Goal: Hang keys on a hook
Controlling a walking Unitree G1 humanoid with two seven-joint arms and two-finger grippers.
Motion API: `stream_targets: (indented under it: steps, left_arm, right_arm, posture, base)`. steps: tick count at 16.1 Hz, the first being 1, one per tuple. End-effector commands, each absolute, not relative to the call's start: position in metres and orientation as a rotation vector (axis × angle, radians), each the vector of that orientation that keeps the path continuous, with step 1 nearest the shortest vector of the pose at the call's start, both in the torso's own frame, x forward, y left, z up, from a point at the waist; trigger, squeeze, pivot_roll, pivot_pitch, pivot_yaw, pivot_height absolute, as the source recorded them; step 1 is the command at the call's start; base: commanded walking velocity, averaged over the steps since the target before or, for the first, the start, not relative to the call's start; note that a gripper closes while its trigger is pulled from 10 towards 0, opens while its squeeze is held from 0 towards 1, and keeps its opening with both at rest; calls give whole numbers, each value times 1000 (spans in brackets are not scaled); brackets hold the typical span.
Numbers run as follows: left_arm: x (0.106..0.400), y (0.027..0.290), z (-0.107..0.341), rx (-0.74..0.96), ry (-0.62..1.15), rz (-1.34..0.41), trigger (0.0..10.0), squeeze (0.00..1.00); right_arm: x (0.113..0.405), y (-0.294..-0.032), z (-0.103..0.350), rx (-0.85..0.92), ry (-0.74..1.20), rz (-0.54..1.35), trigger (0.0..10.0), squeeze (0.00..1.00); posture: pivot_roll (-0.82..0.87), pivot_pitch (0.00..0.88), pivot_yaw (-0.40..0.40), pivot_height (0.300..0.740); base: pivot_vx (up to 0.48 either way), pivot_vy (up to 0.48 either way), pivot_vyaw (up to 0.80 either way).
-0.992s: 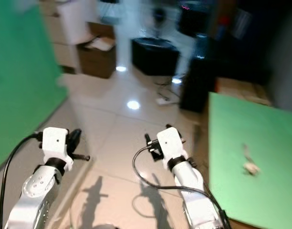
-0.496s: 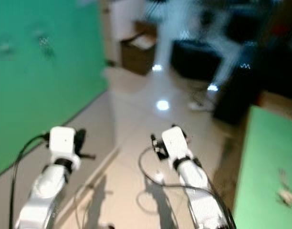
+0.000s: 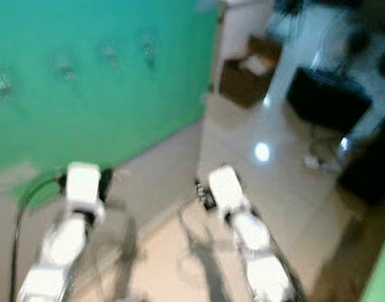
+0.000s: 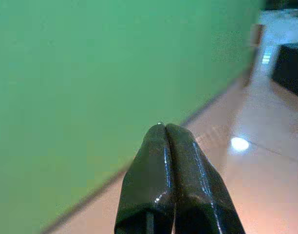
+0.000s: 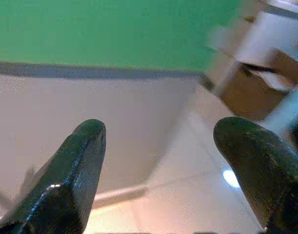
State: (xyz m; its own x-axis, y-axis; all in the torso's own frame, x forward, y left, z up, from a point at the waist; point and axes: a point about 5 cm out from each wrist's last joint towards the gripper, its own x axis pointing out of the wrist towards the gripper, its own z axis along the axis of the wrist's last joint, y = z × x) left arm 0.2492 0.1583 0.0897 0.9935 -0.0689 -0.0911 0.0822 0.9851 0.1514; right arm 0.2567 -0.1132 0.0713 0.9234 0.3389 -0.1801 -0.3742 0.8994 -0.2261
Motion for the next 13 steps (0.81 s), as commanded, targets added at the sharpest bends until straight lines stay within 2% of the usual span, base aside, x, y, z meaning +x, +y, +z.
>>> stream_targets:
  steps: [1,10,13]
  left_arm:
    - [250,155,93,150,64,-73,10000,0]
    - [254,161,103,171,16,-6,10000,0]
    - [258,162,112,131,-25,1,10000,0]
  right_arm:
    - [259,-119,72,-283,133,362,10000,0]
    - [269,-112,78,-286,102,394,10000,0]
    - [271,-108,79,-279,92,399,10000,0]
  posture:
    - [-51,14,-43,740]
    - [-36,6,-56,740]
    - [-37,1,-47,740]
  base:
    - [0,-352,800]
    - [0,-357,800]
    - [0,0,800]
